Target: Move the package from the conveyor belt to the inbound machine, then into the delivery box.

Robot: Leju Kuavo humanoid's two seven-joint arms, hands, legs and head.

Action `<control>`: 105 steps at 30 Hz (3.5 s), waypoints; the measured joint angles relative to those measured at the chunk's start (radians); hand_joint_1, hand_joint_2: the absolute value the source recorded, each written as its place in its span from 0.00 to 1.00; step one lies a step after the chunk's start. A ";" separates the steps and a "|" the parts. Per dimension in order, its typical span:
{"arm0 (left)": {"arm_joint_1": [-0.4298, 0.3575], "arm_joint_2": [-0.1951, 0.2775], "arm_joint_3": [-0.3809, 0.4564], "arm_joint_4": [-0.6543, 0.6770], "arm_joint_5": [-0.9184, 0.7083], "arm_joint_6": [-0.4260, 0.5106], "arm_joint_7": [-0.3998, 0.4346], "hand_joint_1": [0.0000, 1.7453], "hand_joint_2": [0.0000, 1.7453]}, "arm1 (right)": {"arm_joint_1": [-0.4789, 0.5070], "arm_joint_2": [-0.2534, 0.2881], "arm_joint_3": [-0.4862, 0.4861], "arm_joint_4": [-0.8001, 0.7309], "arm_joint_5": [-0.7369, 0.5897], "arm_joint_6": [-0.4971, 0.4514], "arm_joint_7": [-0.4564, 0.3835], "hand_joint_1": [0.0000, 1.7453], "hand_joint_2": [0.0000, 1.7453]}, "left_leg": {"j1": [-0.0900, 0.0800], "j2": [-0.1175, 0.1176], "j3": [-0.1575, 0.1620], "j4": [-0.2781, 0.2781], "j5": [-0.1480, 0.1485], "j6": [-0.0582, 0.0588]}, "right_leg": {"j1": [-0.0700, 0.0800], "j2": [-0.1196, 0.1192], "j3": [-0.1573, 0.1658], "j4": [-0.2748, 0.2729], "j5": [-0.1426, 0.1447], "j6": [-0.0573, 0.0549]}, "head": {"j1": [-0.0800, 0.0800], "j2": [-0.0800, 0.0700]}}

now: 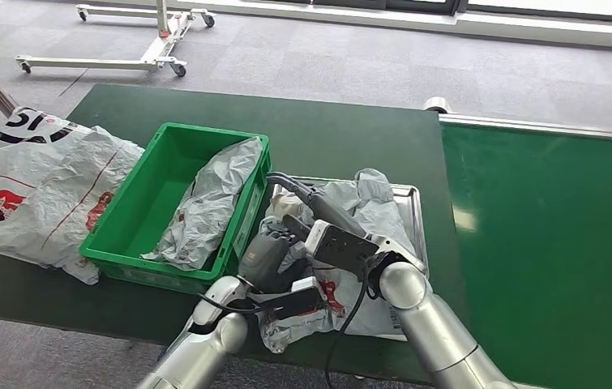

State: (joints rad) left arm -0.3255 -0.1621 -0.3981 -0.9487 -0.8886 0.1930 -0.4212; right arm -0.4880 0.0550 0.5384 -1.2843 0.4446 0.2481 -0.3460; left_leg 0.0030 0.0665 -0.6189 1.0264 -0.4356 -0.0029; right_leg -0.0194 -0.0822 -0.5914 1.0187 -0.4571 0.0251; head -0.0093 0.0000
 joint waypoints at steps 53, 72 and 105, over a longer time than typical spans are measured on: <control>0.178 -0.084 0.528 -0.832 0.531 0.503 -0.281 1.00 1.00 | -0.027 0.029 -0.007 0.048 -0.019 -0.039 -0.014 0.00 0.00 | 0.001 0.003 -0.005 0.000 -0.003 -0.003 | 0.002 0.004 -0.007 0.000 -0.003 -0.004 | 0.000 0.000; 0.178 -0.084 0.540 -0.866 0.530 0.503 -0.281 1.00 1.00 | -0.027 0.029 -0.007 0.050 -0.019 -0.039 -0.014 0.00 0.00 | 0.001 0.004 -0.005 0.000 -0.003 -0.003 | 0.003 0.004 -0.007 0.000 -0.003 -0.004 | 0.000 0.000; -0.052 -0.080 0.566 -0.205 -0.296 0.500 -0.086 1.00 1.00 | 0.205 0.225 -0.598 -0.447 0.597 -1.147 -0.241 0.00 1.00 | 0.000 0.002 -0.007 0.002 -0.004 -0.002 | 0.000 0.001 -0.008 -0.001 0.000 0.000 | 0.004 0.000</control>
State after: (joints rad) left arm -0.3776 -0.2426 0.1680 -1.1537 -1.1842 0.6934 -0.5071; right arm -0.2829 0.2805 -0.0594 -1.7314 1.0419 -0.8990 -0.5865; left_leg 0.0029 0.0685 -0.6262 1.0280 -0.4398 -0.0054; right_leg -0.0195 -0.0811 -0.5991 1.0177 -0.4567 0.0249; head -0.0052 0.0000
